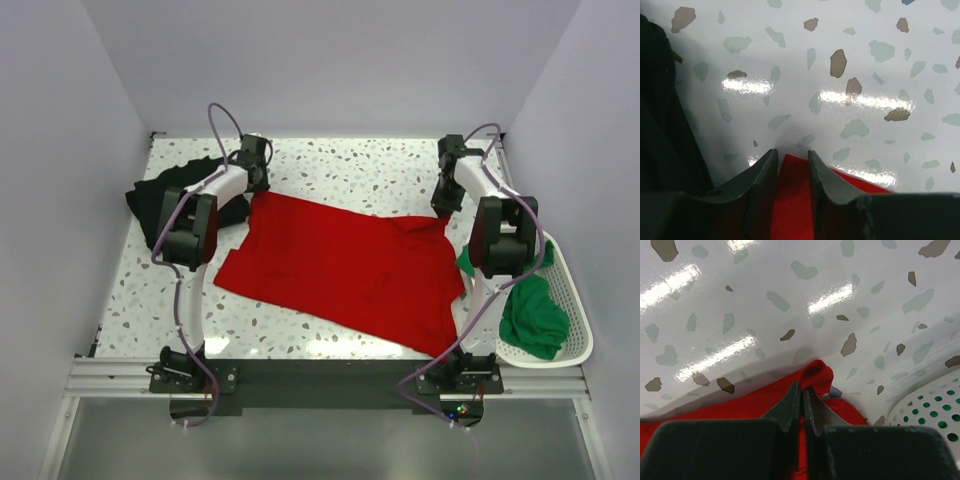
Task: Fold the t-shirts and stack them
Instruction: Fold the tshirt
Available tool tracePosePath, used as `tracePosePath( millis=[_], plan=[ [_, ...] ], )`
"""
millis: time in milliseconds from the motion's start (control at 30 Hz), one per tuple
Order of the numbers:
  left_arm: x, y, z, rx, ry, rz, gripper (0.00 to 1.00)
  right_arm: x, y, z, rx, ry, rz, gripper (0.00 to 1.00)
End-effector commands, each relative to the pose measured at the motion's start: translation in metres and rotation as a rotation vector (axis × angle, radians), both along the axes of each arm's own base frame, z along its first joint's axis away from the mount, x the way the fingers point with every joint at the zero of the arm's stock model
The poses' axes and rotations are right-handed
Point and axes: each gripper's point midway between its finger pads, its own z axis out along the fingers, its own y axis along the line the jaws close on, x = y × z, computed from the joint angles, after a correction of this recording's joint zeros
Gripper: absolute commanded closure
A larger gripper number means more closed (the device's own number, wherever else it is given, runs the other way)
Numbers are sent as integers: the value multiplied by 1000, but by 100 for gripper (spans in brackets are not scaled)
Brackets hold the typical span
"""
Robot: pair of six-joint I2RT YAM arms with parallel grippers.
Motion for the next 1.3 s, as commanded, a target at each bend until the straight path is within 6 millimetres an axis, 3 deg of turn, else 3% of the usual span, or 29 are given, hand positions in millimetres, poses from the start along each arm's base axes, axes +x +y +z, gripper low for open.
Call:
tracePosePath(
  millis=[0,300,633,700,933,1100,1267],
  plan=[
    [13,-6,7,-28,-35,-31,66,2,0,26,10,-63,-11,100],
    [3,-20,-4,-95,-5,-83,100,1,-1,32,3,-47,7,100],
    [18,-45,50,-216,-134,-153,100,19,-13,49,-65,-39,11,100],
    [21,-47,57,-223,-153,-157,100,18,-28,50,-71,-28,-21,100],
    [28,-52,79,-251,-204,-180,100,25,-42,60,-80,-34,-33,100],
    [27,-52,98,-261,-253,-187,100,20,-45,70,-81,-32,-24,100],
    [16,-56,106,-288,-269,-214,100,6,-35,81,-31,-21,-8,100]
  ],
)
